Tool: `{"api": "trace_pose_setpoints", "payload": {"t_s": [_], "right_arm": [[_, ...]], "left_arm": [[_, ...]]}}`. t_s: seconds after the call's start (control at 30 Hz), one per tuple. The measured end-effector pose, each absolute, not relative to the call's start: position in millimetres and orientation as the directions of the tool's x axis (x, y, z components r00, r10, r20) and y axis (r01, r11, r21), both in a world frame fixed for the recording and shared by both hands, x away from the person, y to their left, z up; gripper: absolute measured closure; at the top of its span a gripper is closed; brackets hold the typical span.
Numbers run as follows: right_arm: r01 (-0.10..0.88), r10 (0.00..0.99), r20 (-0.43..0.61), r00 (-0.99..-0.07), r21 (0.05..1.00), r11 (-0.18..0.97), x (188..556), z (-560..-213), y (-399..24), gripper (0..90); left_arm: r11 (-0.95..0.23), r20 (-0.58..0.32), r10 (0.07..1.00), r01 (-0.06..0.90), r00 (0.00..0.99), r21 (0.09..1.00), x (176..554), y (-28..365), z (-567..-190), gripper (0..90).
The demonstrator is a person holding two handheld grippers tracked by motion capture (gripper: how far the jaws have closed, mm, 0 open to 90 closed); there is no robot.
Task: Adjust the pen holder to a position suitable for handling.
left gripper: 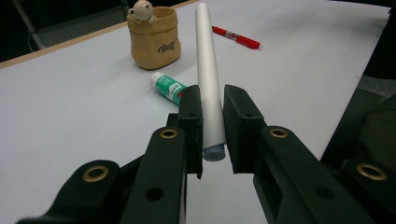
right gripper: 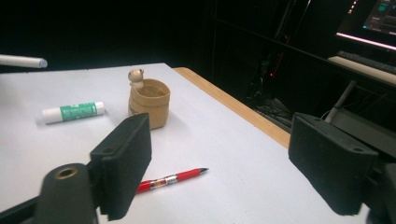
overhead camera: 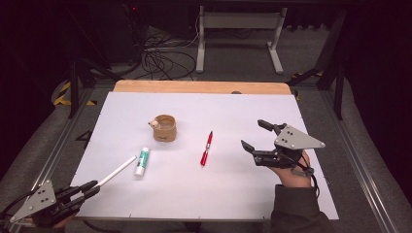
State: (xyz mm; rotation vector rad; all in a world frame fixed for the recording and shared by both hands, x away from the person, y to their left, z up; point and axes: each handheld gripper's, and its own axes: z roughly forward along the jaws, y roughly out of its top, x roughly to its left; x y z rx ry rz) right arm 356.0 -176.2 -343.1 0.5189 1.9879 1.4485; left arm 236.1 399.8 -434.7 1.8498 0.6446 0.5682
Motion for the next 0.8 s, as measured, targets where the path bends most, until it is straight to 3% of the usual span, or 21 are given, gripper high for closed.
{"api": "trace_pose_setpoints", "payload": {"t_s": [0.8], "right_arm": [[-0.16, 0.571, -0.441, -0.692, 0.866, 0.474, 350, -344, -151, 34.5]], "left_arm": [[-0.299, 0.066, 0.625, 0.161, 0.777, 0.94, 266, 342, -402, 78.5]]}}
